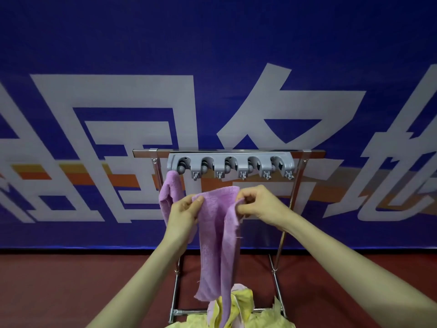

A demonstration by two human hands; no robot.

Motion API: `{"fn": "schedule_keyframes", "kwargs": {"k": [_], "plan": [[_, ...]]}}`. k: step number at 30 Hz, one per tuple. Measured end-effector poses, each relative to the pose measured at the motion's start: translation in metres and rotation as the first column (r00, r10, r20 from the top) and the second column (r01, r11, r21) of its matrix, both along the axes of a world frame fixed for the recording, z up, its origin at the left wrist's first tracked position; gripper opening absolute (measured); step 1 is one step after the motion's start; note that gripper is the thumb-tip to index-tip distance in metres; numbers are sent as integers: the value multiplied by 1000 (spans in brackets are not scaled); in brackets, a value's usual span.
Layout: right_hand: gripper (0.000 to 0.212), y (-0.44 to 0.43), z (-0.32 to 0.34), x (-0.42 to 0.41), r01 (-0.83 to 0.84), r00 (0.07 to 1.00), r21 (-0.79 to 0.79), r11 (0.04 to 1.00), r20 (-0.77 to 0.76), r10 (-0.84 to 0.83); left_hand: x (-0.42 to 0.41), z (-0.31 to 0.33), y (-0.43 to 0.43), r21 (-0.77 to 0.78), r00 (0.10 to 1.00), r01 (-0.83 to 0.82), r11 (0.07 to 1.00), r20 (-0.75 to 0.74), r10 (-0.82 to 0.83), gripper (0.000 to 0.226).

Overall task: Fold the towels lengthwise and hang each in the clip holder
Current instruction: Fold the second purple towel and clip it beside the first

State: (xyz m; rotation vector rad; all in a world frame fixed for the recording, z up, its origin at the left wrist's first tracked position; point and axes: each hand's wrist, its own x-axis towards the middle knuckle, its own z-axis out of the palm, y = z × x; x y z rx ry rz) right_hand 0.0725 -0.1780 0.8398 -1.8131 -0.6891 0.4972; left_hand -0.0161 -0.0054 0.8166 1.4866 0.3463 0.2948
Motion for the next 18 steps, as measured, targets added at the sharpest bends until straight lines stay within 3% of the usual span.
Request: {"fn": "schedule_keyframes", "kwargs": {"k": [6, 14, 18], "plan": [[28, 21, -4, -5, 51, 996, 69, 996, 65, -56, -4, 2, -13, -119, 998, 57, 991, -12, -59, 24], [38, 29, -17, -7, 186, 973, -12, 982, 143, -183, -17, 6, -18, -161, 989, 144, 976, -20, -149, 32], [24, 31, -20, -10, 173, 978, -34, 984, 122, -167, -22, 3, -17, -109, 990, 136, 985, -29, -140, 28]]}}
